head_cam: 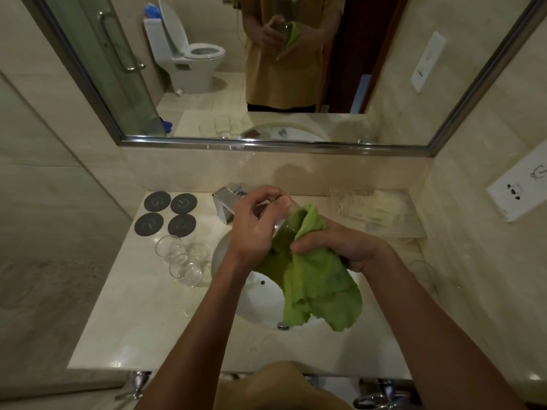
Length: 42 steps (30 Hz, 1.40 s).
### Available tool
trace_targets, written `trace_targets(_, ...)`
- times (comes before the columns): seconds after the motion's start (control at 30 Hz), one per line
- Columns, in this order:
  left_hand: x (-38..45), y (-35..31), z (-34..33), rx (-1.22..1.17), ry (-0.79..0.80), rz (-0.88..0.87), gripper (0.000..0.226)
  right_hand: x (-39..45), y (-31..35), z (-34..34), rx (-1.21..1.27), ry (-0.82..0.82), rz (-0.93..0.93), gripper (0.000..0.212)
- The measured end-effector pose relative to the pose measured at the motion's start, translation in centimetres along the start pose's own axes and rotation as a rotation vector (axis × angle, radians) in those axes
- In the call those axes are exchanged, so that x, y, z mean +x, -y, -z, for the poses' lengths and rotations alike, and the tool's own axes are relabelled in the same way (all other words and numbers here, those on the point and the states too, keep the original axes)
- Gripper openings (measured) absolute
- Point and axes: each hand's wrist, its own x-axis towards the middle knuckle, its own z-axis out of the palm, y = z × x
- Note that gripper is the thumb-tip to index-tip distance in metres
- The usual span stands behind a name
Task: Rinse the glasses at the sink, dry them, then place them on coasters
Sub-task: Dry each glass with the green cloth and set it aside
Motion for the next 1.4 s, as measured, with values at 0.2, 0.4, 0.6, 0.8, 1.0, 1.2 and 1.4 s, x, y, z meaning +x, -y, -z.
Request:
trace_targets(0.2,0.1,0.6,-0.1,-0.041,-0.022,-0.016,0.041,0.4,-2.1,-0.4,0.206,-0.028,0.059,0.051)
trace_targets(0.4,0.4,1.1,-0.1,-0.013,-0.093,0.034,0.044,1.1,-2.6,-1.3,0.012,-0.228,0.188,0.074)
trace_targets(0.6,1.0,0.2,0.2,0.107,-0.130,-0.017,0.028,1.6,-3.5,-3.1,-0.190,-0.615,0.224,0.069)
trace_targets(0.8,1.1,-0.9,-0.1,0.242,-0.177,-0.133,0.025,1.3,-3.1,-4.0,-0.330,-0.812,0.333,0.069)
trace_targets(1.0,0.6,-0.5,-0.2,0.273,-0.194,-0.068,0.019,1.1,-3.0,-4.1,-0.629,-0.898,0.357,0.091)
trace_targets(1.2,0.8,-0.2,-0.1,0.399,-0.175,-0.127,0.028,1.3,-2.7,-3.8,-0.987,-0.911,0.426,0.100)
trace_targets(1.4,0.4,0.3,-0.3,0.519,-0.060,-0.129,0.037,1.3,-2.5,-3.5,-0.880,-0.736,0.371,0.116)
